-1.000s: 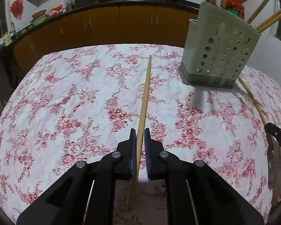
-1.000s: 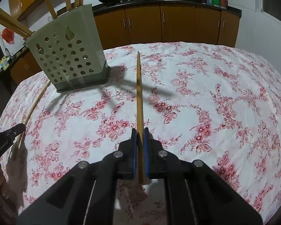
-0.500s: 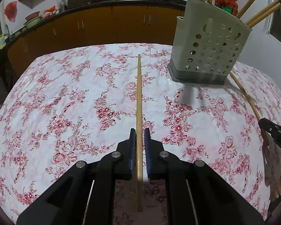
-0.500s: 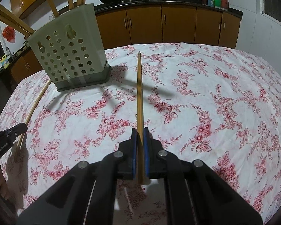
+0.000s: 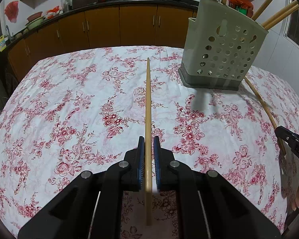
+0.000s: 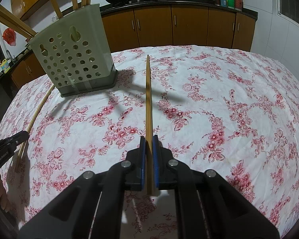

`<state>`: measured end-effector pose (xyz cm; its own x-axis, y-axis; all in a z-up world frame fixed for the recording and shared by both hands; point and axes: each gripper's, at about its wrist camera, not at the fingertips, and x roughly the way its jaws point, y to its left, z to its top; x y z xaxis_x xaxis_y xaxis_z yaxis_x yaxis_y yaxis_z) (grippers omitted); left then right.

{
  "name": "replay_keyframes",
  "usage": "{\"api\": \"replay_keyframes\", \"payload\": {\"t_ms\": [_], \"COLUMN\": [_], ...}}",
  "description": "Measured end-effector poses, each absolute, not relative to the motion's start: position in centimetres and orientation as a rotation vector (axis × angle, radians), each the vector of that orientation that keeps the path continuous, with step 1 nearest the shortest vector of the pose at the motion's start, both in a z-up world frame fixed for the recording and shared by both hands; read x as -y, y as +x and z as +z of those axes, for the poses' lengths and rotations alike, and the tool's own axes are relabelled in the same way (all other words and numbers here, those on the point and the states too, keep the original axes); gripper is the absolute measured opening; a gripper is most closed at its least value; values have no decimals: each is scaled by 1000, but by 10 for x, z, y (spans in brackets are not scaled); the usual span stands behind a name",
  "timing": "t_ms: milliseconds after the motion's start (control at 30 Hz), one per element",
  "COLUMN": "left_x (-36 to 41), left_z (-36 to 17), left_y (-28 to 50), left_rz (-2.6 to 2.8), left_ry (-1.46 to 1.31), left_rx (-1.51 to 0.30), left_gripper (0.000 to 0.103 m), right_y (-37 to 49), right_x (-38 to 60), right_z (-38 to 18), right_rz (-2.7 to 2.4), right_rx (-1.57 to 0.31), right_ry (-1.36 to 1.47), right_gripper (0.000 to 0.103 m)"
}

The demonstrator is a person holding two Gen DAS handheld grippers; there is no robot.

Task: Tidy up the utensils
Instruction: 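Hold the chopsticks closed in both tools on the table, then lift the chopsticks upright over the green holder with both tools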

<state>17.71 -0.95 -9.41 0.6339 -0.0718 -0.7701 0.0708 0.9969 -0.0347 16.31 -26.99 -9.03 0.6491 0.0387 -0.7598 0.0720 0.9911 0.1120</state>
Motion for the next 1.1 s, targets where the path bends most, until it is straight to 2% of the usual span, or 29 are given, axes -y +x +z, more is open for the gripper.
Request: {"api": "replay_keyframes", "payload": {"t_ms": [1100], "left_x": [10], "left_z": [-93], "left_y": [172], "left_rz": [-67], "left_ry": [37], "left_rx": [-882], "left_gripper": [10], "right_y": [163], "right_x": [270], "right_z": [-90], "right_rz": [-20], "right_rx": [-867], "right_ry": [127], "right_gripper": [9]}}
